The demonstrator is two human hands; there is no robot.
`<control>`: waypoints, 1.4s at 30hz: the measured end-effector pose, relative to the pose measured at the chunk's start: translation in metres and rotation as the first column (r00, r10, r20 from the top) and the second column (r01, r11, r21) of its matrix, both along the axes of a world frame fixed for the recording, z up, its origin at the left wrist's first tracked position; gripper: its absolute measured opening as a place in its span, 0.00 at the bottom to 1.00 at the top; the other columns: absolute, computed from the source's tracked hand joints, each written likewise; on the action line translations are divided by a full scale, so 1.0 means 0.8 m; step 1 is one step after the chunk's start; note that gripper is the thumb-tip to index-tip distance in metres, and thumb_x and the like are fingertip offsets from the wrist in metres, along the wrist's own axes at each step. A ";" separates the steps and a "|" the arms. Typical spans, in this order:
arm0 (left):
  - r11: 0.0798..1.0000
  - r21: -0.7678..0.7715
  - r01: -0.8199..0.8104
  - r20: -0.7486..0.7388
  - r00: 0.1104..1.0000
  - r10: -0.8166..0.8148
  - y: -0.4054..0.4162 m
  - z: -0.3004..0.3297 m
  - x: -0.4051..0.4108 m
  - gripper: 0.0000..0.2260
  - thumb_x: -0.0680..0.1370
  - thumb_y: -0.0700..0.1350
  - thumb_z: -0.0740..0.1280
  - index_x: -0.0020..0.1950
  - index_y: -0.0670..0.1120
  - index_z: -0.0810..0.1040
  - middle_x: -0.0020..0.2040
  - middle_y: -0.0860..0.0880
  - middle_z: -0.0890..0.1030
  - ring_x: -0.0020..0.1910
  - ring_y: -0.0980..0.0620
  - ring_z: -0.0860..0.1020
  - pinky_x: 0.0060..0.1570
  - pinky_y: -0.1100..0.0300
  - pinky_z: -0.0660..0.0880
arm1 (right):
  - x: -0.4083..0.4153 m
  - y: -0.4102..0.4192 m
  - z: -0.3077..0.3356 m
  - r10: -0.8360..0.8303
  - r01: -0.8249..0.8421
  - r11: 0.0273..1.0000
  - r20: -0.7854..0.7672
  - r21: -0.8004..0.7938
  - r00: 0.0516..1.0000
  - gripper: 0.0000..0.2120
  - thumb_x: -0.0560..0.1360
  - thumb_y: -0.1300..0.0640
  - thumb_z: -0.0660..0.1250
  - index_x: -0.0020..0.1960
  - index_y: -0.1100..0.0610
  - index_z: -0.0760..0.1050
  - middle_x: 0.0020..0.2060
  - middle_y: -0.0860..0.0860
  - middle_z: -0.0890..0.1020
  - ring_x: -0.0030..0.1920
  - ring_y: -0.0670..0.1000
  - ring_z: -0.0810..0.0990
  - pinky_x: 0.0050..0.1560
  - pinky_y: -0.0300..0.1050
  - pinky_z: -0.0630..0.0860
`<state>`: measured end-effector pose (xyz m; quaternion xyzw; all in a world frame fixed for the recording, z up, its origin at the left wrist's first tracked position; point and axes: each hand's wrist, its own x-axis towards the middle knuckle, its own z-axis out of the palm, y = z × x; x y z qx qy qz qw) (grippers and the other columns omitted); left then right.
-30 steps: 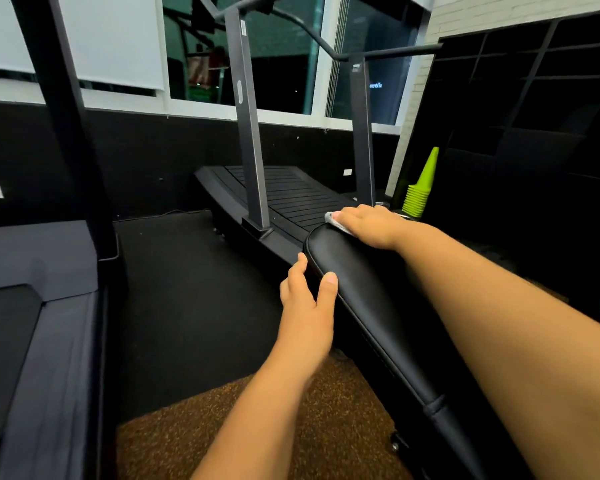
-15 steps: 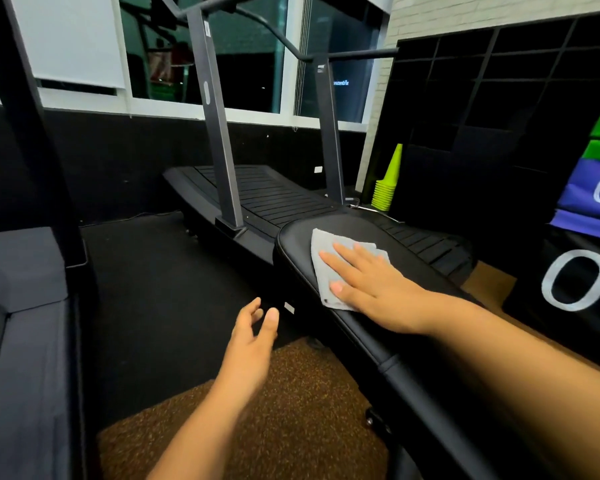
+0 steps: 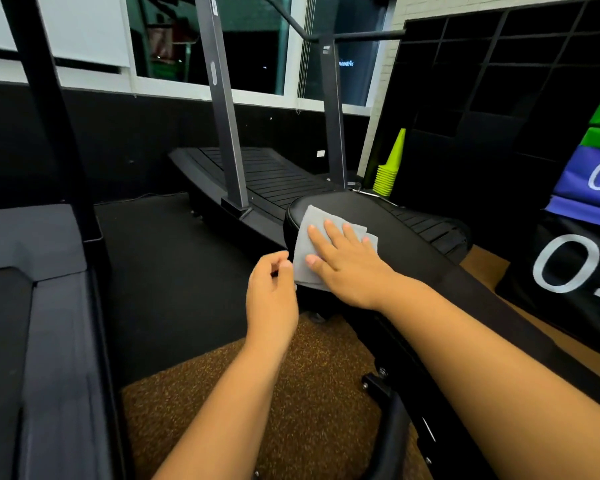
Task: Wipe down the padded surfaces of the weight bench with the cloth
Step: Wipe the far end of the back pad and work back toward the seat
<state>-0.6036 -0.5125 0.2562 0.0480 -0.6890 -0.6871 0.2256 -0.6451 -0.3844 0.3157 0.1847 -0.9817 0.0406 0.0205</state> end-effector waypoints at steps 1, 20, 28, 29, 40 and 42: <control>0.997 -0.082 -0.014 -0.056 0.998 0.010 0.001 0.004 0.004 0.09 0.82 0.47 0.60 0.60 0.53 0.76 0.56 0.55 0.77 0.50 0.63 0.76 0.53 0.66 0.74 | 0.010 0.007 0.002 0.026 -0.024 0.999 0.031 -0.042 0.999 0.27 0.83 0.44 0.45 0.79 0.47 0.42 0.79 0.51 0.42 0.78 0.56 0.38 0.75 0.57 0.39; 0.992 -0.124 -0.031 0.232 0.971 0.060 0.097 0.034 -0.038 0.29 0.81 0.45 0.54 0.80 0.44 0.46 0.80 0.46 0.48 0.76 0.40 0.53 0.72 0.50 0.53 | 0.118 0.090 -0.029 -0.351 0.357 0.878 0.078 -0.318 0.933 0.32 0.80 0.40 0.54 0.79 0.52 0.51 0.79 0.52 0.50 0.79 0.55 0.43 0.77 0.56 0.45; 0.993 -0.033 0.112 0.179 0.978 -0.104 0.115 -0.005 0.007 0.30 0.83 0.50 0.53 0.80 0.43 0.41 0.81 0.46 0.43 0.78 0.47 0.51 0.72 0.57 0.53 | 0.123 0.071 -0.063 -0.349 0.352 0.936 -0.250 -0.035 0.903 0.39 0.79 0.38 0.50 0.78 0.64 0.46 0.77 0.62 0.53 0.77 0.61 0.53 0.76 0.56 0.55; 0.993 -0.007 0.114 0.176 0.978 -0.111 0.119 -0.007 0.011 0.31 0.83 0.50 0.54 0.80 0.43 0.41 0.81 0.46 0.44 0.78 0.47 0.53 0.72 0.58 0.55 | 0.122 0.071 -0.064 -0.343 0.348 0.937 -0.249 -0.029 0.905 0.39 0.78 0.38 0.49 0.78 0.64 0.46 0.77 0.62 0.53 0.77 0.61 0.53 0.76 0.56 0.54; 0.998 0.065 0.012 0.380 0.924 -0.036 0.091 0.039 -0.054 0.33 0.83 0.56 0.53 0.79 0.43 0.38 0.80 0.43 0.50 0.75 0.38 0.59 0.72 0.46 0.58 | 0.119 0.073 -0.068 -0.323 0.341 0.940 -0.291 0.013 0.901 0.41 0.79 0.36 0.51 0.78 0.65 0.47 0.76 0.63 0.55 0.76 0.62 0.54 0.76 0.57 0.56; 0.997 0.019 0.074 0.299 0.951 -0.077 0.103 0.023 -0.028 0.33 0.83 0.54 0.53 0.79 0.44 0.37 0.80 0.44 0.44 0.77 0.41 0.54 0.73 0.49 0.54 | 0.119 0.073 -0.068 -0.323 0.338 0.941 -0.297 -0.001 0.899 0.41 0.78 0.37 0.52 0.78 0.65 0.48 0.76 0.63 0.56 0.76 0.62 0.55 0.76 0.57 0.56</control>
